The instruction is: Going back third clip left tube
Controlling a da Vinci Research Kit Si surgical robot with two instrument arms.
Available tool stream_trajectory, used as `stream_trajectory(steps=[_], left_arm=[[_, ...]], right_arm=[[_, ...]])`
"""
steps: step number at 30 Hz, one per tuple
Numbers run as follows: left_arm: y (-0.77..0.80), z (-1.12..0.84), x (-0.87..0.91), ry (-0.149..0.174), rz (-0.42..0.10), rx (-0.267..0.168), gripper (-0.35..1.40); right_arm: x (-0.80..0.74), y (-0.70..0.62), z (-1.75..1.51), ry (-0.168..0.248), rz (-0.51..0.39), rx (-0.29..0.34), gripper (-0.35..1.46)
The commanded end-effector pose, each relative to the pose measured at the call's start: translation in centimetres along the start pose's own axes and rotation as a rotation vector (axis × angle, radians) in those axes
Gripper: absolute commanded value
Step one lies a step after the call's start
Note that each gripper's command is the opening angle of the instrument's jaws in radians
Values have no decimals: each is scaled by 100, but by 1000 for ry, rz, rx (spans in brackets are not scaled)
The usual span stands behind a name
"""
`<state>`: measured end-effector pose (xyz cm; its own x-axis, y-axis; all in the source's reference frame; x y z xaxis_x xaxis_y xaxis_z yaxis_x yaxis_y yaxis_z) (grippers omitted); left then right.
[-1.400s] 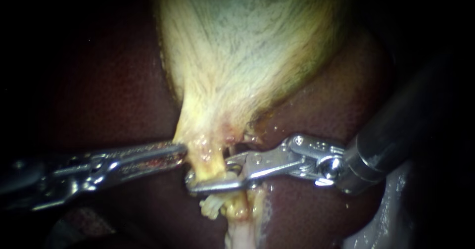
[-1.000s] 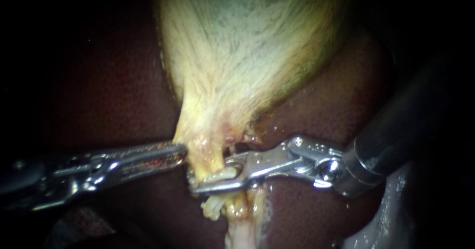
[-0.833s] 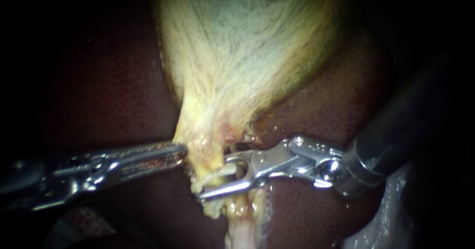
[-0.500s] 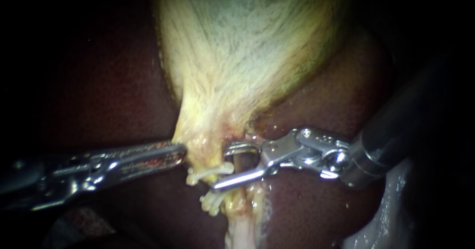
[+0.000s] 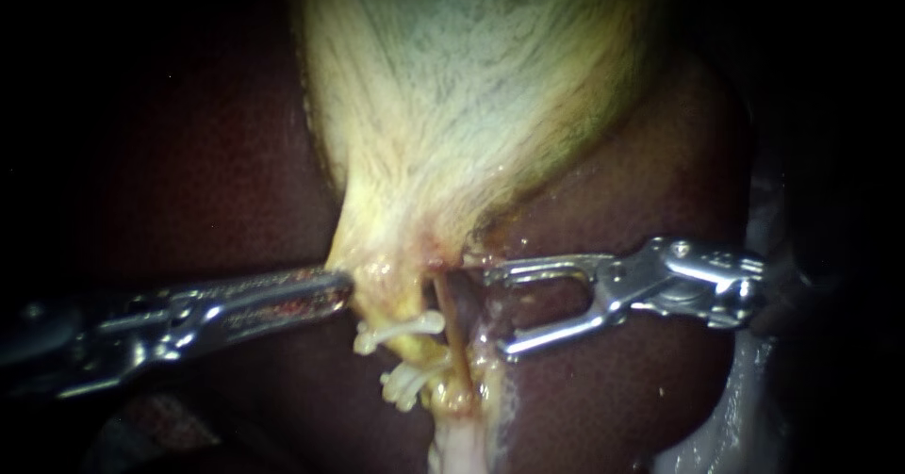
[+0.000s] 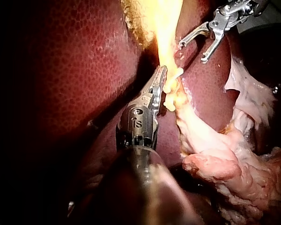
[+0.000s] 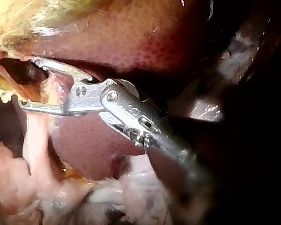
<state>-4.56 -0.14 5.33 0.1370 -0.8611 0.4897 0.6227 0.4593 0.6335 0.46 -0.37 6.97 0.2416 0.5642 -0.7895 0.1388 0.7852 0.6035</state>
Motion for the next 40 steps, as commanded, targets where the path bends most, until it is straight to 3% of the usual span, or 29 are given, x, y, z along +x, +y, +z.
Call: stream_trajectory(steps=[1,11,19,23,40], left_arm=[[0,1,0,0,-1,0,0],[6,14,8,-3,3,-4,2],[10,60,34,16,17,3,2],[5,76,37,23,19,9,2],[4,79,37,24,20,12,2]], right_arm=[[1,0,-3,-7,-9,-5,60],[9,-7,-19,-24,-124,-11,60],[9,-9,-19,-22,-139,-12,60],[10,-10,-18,-21,-146,-13,60],[11,-13,-18,-20,-146,-15,60]])
